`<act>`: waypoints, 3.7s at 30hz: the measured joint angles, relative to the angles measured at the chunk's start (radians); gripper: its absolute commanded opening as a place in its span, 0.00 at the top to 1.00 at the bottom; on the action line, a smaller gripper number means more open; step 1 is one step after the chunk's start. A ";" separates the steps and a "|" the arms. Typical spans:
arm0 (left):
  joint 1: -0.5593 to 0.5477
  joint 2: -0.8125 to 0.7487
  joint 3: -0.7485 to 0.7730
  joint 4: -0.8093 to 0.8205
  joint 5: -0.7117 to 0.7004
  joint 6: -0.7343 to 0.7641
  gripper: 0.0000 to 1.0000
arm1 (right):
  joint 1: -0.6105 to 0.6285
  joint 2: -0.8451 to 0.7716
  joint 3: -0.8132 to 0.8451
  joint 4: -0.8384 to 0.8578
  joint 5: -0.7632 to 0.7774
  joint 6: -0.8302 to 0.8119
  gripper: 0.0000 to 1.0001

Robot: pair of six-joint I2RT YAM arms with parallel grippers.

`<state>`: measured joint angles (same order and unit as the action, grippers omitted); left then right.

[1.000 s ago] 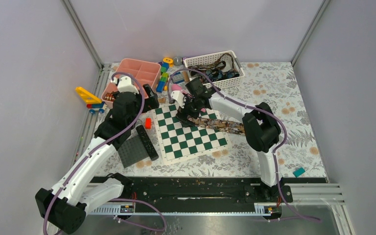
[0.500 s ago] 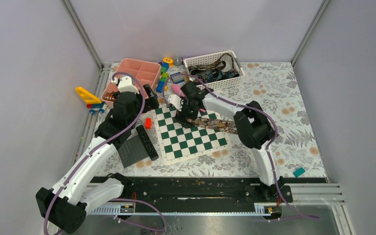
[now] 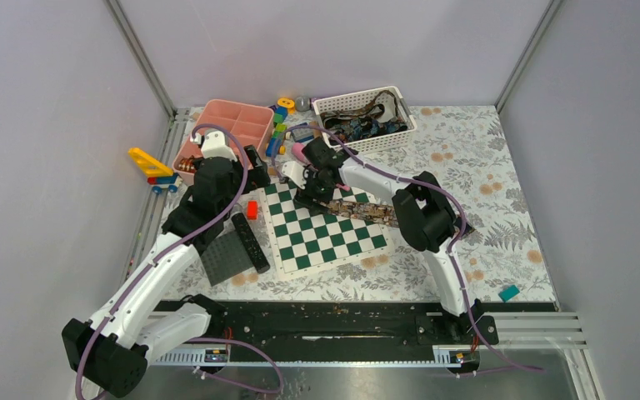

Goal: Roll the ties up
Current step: Roll the tie at the center of the board.

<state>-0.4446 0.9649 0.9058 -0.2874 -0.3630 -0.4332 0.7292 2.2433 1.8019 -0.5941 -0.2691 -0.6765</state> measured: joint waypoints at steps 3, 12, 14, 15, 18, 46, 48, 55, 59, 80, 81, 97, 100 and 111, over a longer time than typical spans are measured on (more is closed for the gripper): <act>0.001 0.000 0.000 0.000 0.001 0.000 0.01 | 0.003 0.006 0.000 -0.010 0.016 0.000 0.27; 0.001 0.001 -0.014 0.004 0.008 0.000 0.01 | 0.014 0.017 0.001 -0.017 0.032 0.000 0.38; 0.001 0.001 -0.016 0.004 0.008 0.000 0.01 | 0.015 0.017 0.002 -0.018 0.042 0.000 0.41; 0.002 0.001 -0.016 0.003 0.009 0.000 0.01 | 0.015 0.017 0.003 -0.018 0.044 0.000 0.42; 0.003 0.001 -0.016 0.004 0.010 0.000 0.01 | 0.015 0.019 0.011 -0.020 0.049 0.000 0.44; 0.008 0.019 -0.016 0.004 0.017 0.000 0.01 | 0.021 0.023 0.020 -0.022 0.076 0.000 0.76; 0.008 0.019 -0.016 0.005 0.017 0.000 0.01 | 0.021 0.023 0.020 -0.022 0.077 0.000 0.55; 0.008 0.019 -0.016 0.004 0.018 0.000 0.01 | 0.021 0.023 0.006 -0.005 0.076 -0.007 0.21; 0.010 0.019 -0.016 0.004 0.018 -0.001 0.01 | 0.021 0.015 -0.011 0.017 0.074 -0.007 0.11; 0.012 -0.003 -0.016 0.005 0.051 -0.036 0.01 | -0.061 -0.333 -0.116 0.222 0.069 0.737 0.39; 0.012 0.010 -0.016 0.011 0.061 -0.042 0.01 | -0.073 -0.356 -0.136 0.224 0.079 0.805 0.45; 0.012 0.284 -0.109 0.262 0.232 -0.154 0.06 | -0.081 -0.417 -0.446 0.301 0.085 1.421 0.66; 0.012 0.335 -0.132 0.309 0.263 -0.169 0.09 | -0.081 -0.389 -0.443 0.317 0.066 1.440 0.67; 0.012 0.472 -0.153 0.448 0.341 -0.201 0.23 | -0.081 -0.262 -0.380 0.316 0.042 1.449 0.74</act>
<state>-0.4324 1.4364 0.7532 0.1604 -0.0216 -0.6338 0.6483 1.9812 1.4223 -0.2779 -0.2268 0.7723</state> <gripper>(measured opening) 0.806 0.279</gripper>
